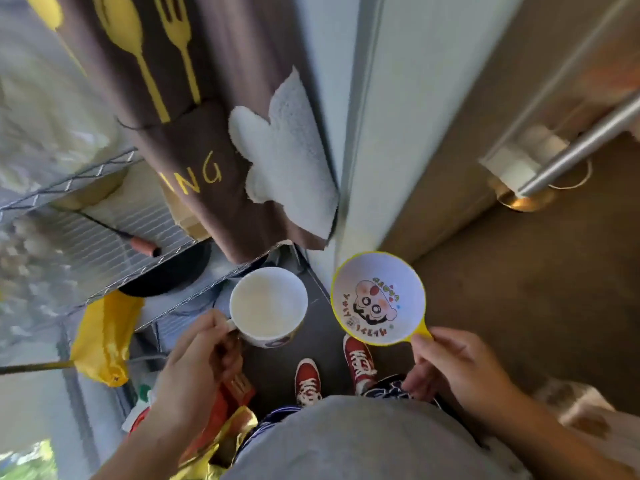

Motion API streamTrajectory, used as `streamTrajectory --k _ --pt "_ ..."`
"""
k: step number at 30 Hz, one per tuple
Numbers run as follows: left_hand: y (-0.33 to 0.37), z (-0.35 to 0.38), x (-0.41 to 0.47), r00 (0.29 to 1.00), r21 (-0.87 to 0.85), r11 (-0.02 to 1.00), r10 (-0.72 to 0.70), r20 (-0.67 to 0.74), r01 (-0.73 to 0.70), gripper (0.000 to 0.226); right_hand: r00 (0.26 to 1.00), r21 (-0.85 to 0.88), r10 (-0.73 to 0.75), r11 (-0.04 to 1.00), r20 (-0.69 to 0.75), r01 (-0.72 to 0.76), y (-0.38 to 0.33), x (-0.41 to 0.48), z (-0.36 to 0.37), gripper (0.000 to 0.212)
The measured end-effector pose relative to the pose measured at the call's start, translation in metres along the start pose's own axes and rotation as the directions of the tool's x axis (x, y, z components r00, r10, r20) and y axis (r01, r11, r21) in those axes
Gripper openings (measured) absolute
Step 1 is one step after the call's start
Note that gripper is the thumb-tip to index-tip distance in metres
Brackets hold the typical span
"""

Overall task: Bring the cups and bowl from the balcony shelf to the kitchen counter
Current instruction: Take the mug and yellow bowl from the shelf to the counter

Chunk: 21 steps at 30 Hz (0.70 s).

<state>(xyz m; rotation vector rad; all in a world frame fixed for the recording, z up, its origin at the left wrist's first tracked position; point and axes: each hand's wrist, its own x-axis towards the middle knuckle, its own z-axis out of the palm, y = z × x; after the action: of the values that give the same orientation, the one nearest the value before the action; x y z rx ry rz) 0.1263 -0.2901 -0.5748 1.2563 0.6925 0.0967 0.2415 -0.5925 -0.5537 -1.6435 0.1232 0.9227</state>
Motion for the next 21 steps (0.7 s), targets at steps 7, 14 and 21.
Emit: streamTrajectory --k 7,14,21 --pt "-0.009 0.071 0.031 0.910 0.231 0.972 -0.139 0.391 0.048 0.023 0.898 0.233 0.082 0.972 -0.432 0.024 0.062 -0.065 -0.016 0.035" --pt "-0.034 0.186 0.041 0.750 0.354 0.934 -0.263 0.607 0.042 0.049 0.709 0.408 0.212 0.905 -0.673 0.117 0.113 -0.107 -0.038 0.032" --pt "-0.058 0.325 0.053 0.611 0.454 0.891 -0.344 0.713 -0.028 0.035 0.560 0.547 0.368 0.816 -0.743 0.189 0.150 -0.126 -0.101 0.039"
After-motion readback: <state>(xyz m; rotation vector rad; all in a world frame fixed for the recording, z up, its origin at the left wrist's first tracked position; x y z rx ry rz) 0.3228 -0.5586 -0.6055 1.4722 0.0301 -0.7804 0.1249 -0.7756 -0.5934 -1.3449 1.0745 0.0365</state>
